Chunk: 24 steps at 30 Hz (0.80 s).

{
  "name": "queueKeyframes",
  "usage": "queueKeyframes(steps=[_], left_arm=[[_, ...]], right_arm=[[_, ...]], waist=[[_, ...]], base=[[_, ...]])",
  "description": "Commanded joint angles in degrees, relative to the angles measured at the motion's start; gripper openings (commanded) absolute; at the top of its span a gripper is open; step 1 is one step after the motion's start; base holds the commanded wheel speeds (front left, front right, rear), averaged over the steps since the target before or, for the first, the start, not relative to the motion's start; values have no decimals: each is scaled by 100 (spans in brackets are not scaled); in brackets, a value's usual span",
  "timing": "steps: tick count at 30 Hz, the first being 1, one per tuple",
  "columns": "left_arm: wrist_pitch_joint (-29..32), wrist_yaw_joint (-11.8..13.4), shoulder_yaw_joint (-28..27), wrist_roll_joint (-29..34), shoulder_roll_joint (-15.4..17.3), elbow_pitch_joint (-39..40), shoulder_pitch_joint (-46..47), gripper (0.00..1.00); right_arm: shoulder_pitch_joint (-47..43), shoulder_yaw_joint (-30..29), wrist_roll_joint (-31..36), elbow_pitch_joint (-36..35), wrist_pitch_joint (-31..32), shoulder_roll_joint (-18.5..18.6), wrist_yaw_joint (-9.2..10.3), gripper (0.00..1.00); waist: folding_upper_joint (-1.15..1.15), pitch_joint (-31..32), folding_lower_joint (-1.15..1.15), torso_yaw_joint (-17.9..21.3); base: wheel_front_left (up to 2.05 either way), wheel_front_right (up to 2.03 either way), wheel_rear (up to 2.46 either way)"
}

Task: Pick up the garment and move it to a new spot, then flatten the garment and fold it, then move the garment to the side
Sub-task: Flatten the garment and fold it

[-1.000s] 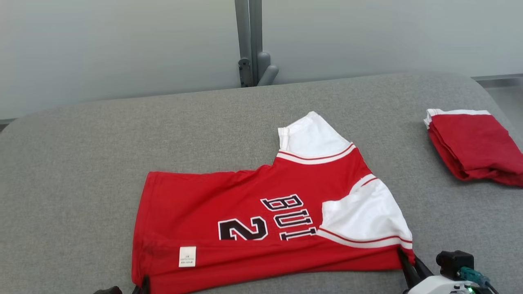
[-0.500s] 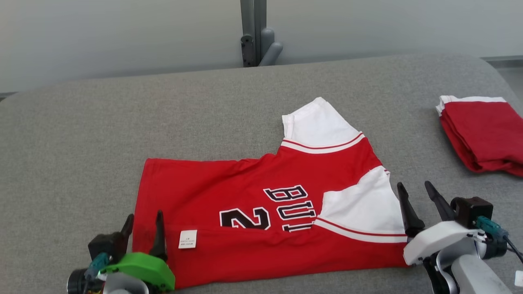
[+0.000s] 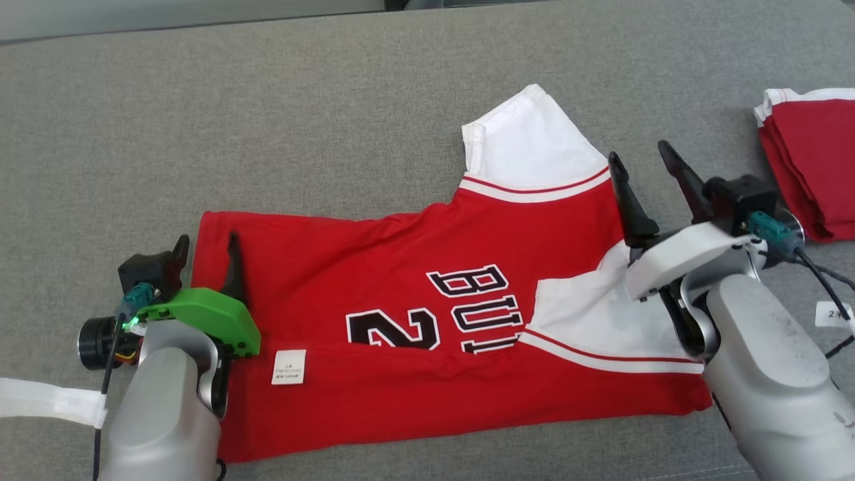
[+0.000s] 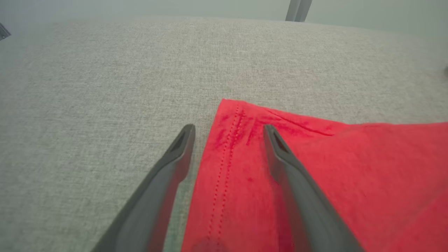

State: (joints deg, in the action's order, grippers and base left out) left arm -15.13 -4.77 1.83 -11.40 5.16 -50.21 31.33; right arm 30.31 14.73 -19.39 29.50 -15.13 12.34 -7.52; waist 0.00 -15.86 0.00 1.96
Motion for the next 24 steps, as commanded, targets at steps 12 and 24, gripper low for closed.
queueKeyframes(steps=[12, 24], left_arm=[[1, -56, 217, 119, -165, 140, 668, 0], [7, -51, 1108, -424, -215, 301, 822, 0]], right_arm=[[2222, 1066, -251, 1561, 817, 256, 7, 100], [3316, 1505, -538, 3101, 1586, 275, 7, 85]], waist=[[0, -830, 0, -550], [0, -1154, 0, -1062]], base=[[0, 0, 0], [0, 0, 0]])
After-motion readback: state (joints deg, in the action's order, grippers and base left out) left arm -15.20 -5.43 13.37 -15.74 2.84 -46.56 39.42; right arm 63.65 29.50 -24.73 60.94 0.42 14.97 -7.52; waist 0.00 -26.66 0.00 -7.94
